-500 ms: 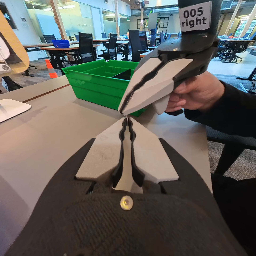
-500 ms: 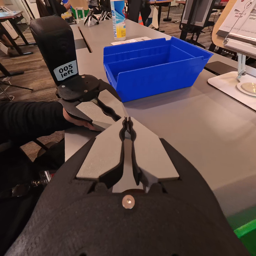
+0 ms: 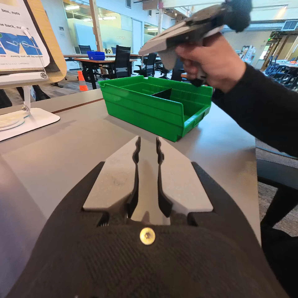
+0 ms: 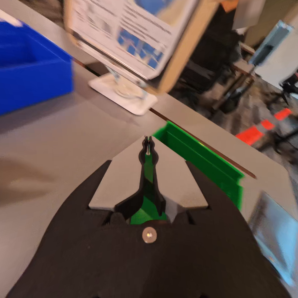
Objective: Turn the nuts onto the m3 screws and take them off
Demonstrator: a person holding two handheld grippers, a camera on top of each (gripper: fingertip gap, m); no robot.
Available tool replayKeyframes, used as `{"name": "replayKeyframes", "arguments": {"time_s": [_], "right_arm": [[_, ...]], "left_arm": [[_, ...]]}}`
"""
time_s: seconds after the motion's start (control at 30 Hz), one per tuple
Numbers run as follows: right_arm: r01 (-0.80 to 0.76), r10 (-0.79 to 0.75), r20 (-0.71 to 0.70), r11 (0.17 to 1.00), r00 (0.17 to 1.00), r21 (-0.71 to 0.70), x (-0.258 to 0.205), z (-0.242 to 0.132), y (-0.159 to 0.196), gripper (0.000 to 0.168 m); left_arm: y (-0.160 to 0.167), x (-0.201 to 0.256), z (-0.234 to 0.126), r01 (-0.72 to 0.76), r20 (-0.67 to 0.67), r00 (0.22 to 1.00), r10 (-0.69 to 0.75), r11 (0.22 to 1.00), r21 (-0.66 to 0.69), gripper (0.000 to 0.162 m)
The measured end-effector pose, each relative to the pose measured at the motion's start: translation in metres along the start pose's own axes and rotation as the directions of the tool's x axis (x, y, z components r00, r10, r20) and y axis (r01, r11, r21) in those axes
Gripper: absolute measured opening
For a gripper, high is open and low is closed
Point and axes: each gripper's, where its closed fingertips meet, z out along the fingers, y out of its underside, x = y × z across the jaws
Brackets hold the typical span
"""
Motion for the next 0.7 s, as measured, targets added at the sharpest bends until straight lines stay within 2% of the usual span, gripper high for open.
{"name": "replayKeyframes", "arguments": {"time_s": [0.07, 0.17, 0.23, 0.3, 0.43, 0.57, 0.63, 0.7], "right_arm": [[-0.026, 0.019, -0.047, 0.989, 0.999, -0.148, 0.034, 0.017, 0.026, 0.0], [-0.059, 0.042, -0.077, 0.967, 0.996, -0.246, 0.06, 0.034, 0.052, 0.019], [-0.076, 0.056, -0.085, 0.961, 0.995, -0.265, 0.064, 0.037, 0.058, 0.028], [-0.083, 0.07, -0.069, 0.975, 0.995, -0.207, 0.056, 0.032, 0.046, 0.028], [-0.101, 0.104, 0.113, 0.994, 0.988, -0.027, -0.007, 0.009, 0.0, 0.029], [-0.103, 0.045, 0.394, 0.987, 0.918, 0.126, -0.114, -0.023, -0.039, 0.029], [-0.091, 0.017, 0.489, 0.987, 0.872, 0.129, -0.162, -0.026, -0.039, 0.028], [-0.062, 0.007, 0.504, 0.994, 0.863, 0.092, -0.192, -0.012, -0.025, 0.028]], "left_arm": [[0.001, 0.001, 0.001, -0.002, -0.004, 1.0, 0.002, 1.0, -0.006, 0.017], [0.001, 0.0, 0.001, 0.004, -0.007, 1.0, -0.004, 1.0, -0.007, 0.016], [0.001, 0.001, 0.001, 0.003, -0.01, 1.0, -0.003, 1.0, -0.008, 0.016], [0.002, 0.002, 0.001, -0.001, -0.013, 1.0, 0.001, 1.0, -0.012, 0.016], [0.003, 0.003, 0.003, -0.012, -0.016, 1.0, 0.012, 1.0, -0.024, 0.016], [0.002, 0.002, 0.002, -0.003, -0.015, 1.0, 0.003, 1.0, -0.019, 0.016], [0.002, 0.002, 0.002, 0.002, -0.014, 1.0, -0.002, 1.0, -0.019, 0.016], [0.002, 0.001, 0.002, 0.002, -0.01, 1.0, -0.002, 1.0, -0.015, 0.016]]}}
